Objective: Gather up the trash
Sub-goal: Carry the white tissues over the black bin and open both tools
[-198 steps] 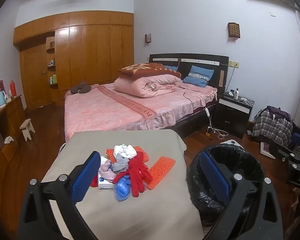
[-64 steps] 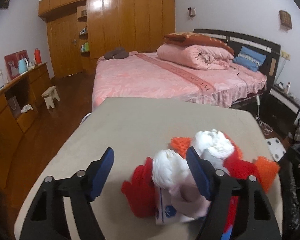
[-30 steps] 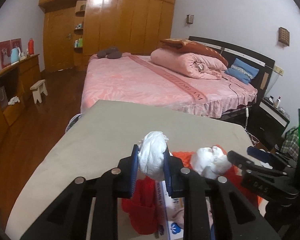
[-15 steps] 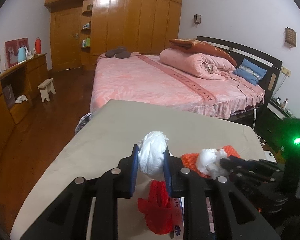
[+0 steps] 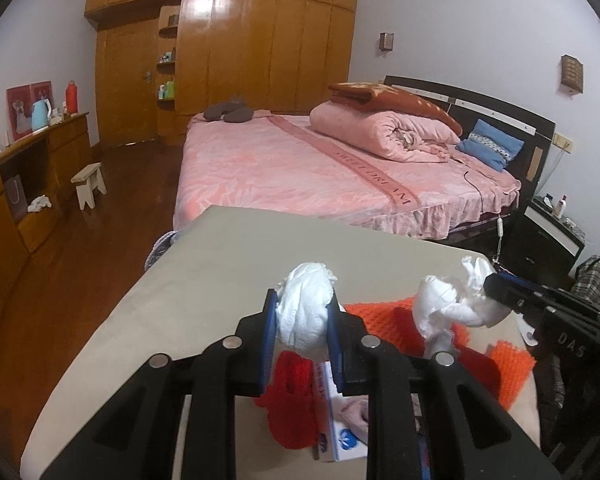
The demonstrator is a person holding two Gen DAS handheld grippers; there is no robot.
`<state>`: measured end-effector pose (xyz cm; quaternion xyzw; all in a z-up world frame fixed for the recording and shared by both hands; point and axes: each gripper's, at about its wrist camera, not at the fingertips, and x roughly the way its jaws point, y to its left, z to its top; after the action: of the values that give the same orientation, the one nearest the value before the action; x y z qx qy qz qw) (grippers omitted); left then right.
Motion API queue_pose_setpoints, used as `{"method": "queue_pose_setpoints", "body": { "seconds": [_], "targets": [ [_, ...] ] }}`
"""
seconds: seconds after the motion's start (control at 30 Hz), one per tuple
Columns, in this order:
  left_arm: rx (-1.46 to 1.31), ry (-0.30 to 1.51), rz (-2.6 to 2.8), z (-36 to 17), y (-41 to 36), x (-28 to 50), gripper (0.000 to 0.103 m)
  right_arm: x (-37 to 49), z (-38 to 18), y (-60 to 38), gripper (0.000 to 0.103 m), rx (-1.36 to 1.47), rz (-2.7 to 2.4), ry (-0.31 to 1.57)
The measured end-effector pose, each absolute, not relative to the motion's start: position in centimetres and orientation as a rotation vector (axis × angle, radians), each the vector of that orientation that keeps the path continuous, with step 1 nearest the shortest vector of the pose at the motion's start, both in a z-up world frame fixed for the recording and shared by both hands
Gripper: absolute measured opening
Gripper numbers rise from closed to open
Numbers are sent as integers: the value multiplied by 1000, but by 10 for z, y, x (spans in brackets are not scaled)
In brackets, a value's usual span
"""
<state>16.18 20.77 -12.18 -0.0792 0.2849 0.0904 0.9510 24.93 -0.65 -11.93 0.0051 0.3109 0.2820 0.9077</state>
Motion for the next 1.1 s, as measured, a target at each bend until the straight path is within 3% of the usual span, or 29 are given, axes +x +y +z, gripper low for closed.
{"method": "queue_pose_setpoints", "body": {
  "seconds": [0.57,1.1],
  "targets": [
    [-115,524,35,-83,130,147,23,203,-66,-92,13,90,493,510],
    [-86,546,-269,-87,-9,139,23,147,-89,-237,13,92,184,533]
  ]
}}
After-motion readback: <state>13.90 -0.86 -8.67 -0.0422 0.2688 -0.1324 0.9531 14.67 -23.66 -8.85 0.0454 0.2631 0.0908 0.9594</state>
